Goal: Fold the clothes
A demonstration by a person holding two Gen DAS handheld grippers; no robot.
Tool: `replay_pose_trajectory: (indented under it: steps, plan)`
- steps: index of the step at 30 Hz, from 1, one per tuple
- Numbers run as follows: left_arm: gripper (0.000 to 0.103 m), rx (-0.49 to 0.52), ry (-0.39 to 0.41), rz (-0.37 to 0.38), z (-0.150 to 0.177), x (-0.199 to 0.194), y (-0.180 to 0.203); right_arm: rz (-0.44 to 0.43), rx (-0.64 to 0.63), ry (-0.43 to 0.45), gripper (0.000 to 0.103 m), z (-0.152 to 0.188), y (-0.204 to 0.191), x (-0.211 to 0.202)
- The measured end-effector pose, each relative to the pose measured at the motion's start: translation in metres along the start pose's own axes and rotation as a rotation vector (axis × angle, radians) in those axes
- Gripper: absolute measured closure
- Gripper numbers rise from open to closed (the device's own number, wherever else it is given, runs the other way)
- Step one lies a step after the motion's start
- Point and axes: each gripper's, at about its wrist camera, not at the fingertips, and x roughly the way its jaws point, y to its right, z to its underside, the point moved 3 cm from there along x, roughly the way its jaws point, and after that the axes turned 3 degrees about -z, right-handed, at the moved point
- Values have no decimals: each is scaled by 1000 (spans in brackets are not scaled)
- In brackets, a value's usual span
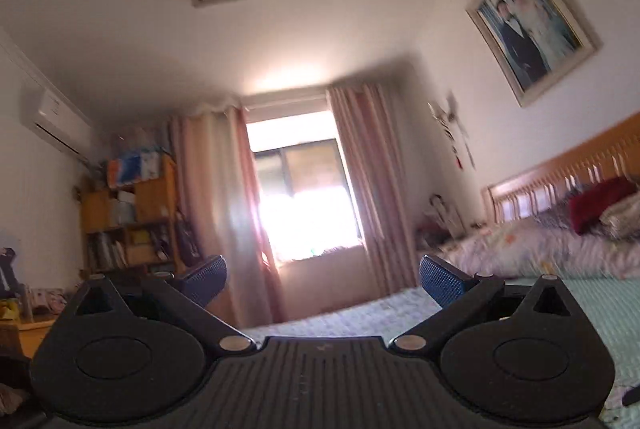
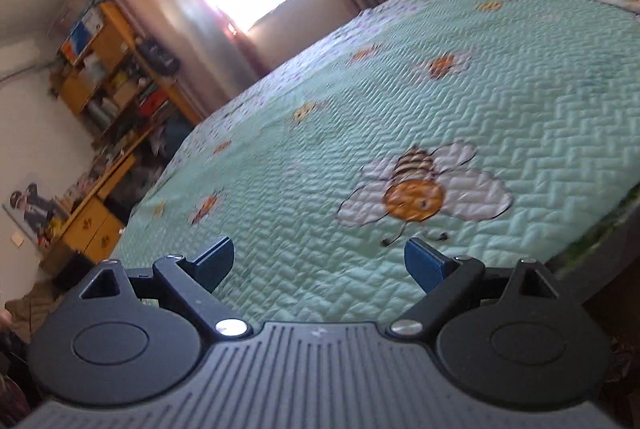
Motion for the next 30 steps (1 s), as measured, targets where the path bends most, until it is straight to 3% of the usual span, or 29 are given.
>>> replay_pose_trajectory:
  steps: [2,5,7,8,11,13,15,21,27,30]
  plan:
    - [0,-10,-76,24,7,15,-3,5,-3,-25,11,5,-4,6]
    - [0,2,-311,123,46,60,13,19,-4,-60,11,12,-6,13]
    - [0,82,-404,104,78,76,34,22,6,-78,11,16,-6,15]
    - [0,141,-403,65,88,78,44,24,7,-84,11,18,-5,16]
    - [0,334,-296,-79,99,71,75,42,12,-99,11,23,-2,19]
    - [0,364,-252,-140,90,68,92,47,24,-107,11,24,2,22]
    - [0,343,-301,-136,87,75,105,53,37,-115,11,24,7,27]
    - [0,274,-545,79,116,97,156,26,49,-138,11,20,17,46]
    - [0,157,-751,309,167,106,160,12,100,-152,11,14,43,65]
    - [0,117,-834,365,192,113,163,12,133,-165,11,13,60,74]
